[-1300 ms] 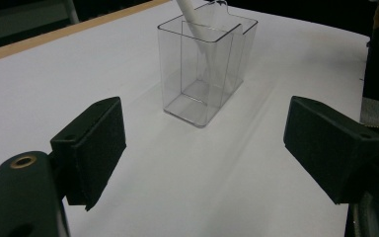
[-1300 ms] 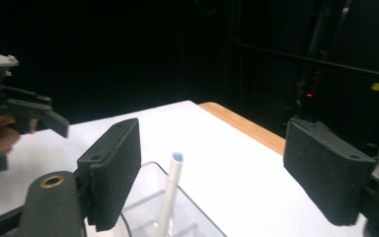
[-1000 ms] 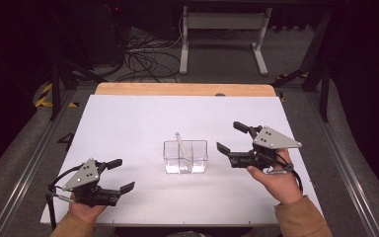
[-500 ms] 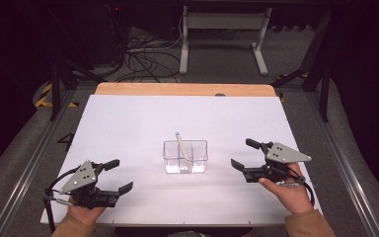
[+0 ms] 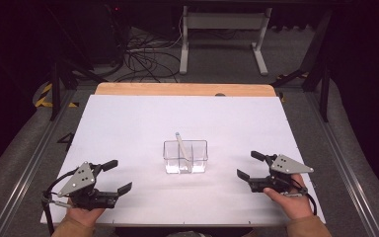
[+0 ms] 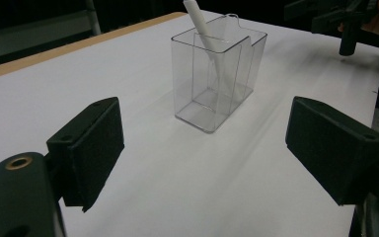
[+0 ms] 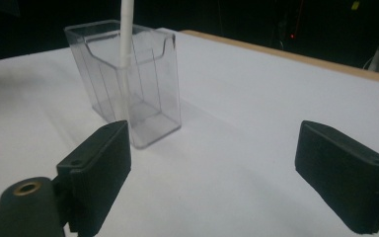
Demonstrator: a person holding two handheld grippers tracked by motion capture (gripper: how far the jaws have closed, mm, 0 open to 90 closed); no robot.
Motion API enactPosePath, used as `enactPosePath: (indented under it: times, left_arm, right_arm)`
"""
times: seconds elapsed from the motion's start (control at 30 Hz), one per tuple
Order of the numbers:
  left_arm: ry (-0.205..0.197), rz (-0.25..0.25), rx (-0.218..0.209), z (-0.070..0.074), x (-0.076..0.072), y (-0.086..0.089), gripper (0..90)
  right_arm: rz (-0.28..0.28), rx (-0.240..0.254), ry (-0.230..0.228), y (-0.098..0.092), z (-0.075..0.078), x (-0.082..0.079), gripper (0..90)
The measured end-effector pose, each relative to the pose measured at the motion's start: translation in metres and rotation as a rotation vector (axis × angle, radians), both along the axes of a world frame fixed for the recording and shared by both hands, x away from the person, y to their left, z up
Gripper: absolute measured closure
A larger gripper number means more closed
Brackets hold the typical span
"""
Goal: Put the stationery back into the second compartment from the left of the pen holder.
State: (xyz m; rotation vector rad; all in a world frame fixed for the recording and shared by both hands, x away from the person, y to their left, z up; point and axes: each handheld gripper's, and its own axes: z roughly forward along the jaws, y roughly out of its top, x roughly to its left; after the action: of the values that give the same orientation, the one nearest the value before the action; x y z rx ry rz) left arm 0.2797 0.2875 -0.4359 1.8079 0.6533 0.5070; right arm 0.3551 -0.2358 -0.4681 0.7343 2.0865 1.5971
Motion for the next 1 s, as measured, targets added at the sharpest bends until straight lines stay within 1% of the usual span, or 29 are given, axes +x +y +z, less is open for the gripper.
enactPosePath:
  times: [0.1,0.2,0.27,0.3,0.33,0.37,0.43,0.53,0.67,0.7,0.8,0.9,0.97,1.0]
  left_arm:
    - [-0.001,-0.001,-0.003,-0.001,0.0,0.0,15.7]
    - [0.006,-0.001,-0.002,-0.001,0.0,0.0,15.8]
    - [0.001,0.002,0.003,-0.002,0.0,0.0,15.8]
    - [-0.003,0.006,0.004,-0.002,-0.001,0.0,15.7]
    - [-0.009,0.01,0.003,-0.002,-0.001,0.0,15.7]
    - [-0.015,0.015,0.0,-0.003,-0.001,0.0,15.8]
    - [-0.018,0.021,-0.009,-0.004,-0.001,0.001,15.7]
    - [-0.017,0.022,-0.014,-0.004,0.0,0.003,15.8]
    - [-0.019,0.022,-0.01,-0.005,0.0,0.002,15.8]
    - [-0.018,0.019,-0.015,-0.005,0.0,0.002,15.8]
    - [-0.009,0.016,-0.011,-0.005,0.0,0.001,15.8]
    - [-0.01,0.017,-0.01,-0.005,0.0,0.001,15.8]
    - [-0.012,0.019,-0.01,-0.005,0.0,0.001,15.8]
    - [-0.015,0.021,-0.002,-0.005,0.001,0.002,15.8]
  right_arm:
    - [-0.006,-0.003,0.02,-0.003,-0.008,-0.003,14.5]
    - [-0.01,-0.012,0.042,-0.004,-0.011,-0.005,15.2]
    - [-0.013,-0.007,0.053,-0.003,-0.013,-0.005,15.3]
    - [-0.011,-0.023,0.058,-0.003,-0.014,-0.004,15.5]
    - [-0.013,-0.013,0.071,-0.002,-0.013,-0.004,16.0]
    - [-0.017,-0.024,0.071,-0.002,-0.013,-0.003,16.1]
    - [-0.024,-0.011,0.081,-0.002,-0.013,-0.003,16.1]
    - [-0.022,-0.007,0.079,-0.002,-0.013,-0.003,16.1]
    - [-0.018,-0.023,0.064,-0.003,-0.013,-0.003,16.1]
    - [-0.02,-0.023,0.064,-0.003,-0.013,-0.003,16.1]
    - [-0.02,-0.02,0.057,-0.003,-0.012,-0.004,16.1]
    - [-0.023,-0.012,0.049,-0.004,-0.011,-0.004,16.1]
    - [-0.024,-0.018,0.045,-0.004,-0.011,-0.004,16.5]
    - [-0.025,-0.02,0.045,-0.004,-0.011,-0.004,16.8]
